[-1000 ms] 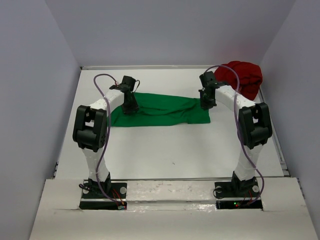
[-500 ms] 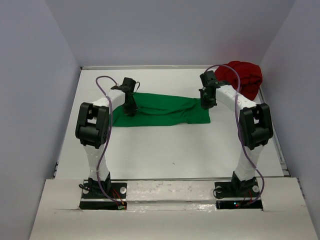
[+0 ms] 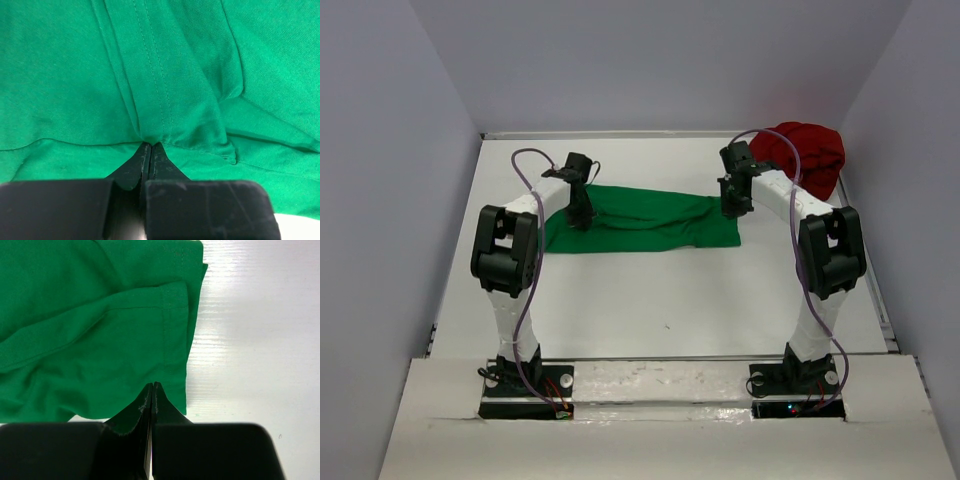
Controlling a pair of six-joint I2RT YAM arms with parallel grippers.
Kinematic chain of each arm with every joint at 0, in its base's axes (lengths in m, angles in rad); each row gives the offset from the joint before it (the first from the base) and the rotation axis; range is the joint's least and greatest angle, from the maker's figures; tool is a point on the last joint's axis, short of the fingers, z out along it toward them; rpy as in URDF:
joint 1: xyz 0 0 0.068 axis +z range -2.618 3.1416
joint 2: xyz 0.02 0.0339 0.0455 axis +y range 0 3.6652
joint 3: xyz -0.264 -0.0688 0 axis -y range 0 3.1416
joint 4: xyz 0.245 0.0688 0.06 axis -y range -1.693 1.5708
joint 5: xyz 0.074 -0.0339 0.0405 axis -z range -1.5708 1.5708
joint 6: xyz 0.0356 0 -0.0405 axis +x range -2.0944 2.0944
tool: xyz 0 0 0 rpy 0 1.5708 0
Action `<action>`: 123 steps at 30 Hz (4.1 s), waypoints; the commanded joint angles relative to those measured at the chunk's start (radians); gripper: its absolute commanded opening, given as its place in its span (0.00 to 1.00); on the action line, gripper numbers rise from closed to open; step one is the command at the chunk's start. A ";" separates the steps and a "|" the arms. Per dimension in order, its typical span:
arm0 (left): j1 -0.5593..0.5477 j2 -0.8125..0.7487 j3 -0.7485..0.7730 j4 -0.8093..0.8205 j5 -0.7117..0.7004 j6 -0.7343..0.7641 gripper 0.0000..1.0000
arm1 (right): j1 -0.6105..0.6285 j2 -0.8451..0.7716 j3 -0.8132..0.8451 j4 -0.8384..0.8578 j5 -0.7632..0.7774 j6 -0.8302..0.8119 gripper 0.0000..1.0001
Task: Fold and stack the t-shirts
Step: Fold the tshirt
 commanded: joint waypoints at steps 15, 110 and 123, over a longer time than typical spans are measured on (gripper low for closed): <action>-0.015 -0.041 0.097 -0.043 -0.056 0.021 0.18 | -0.001 -0.013 0.022 0.013 -0.036 -0.014 0.00; -0.070 0.280 0.536 -0.129 -0.094 0.208 0.86 | -0.083 0.264 0.344 -0.060 -0.062 -0.093 0.38; -0.071 0.276 0.533 -0.129 -0.096 0.211 0.86 | -0.083 0.283 0.348 -0.061 -0.070 -0.089 0.27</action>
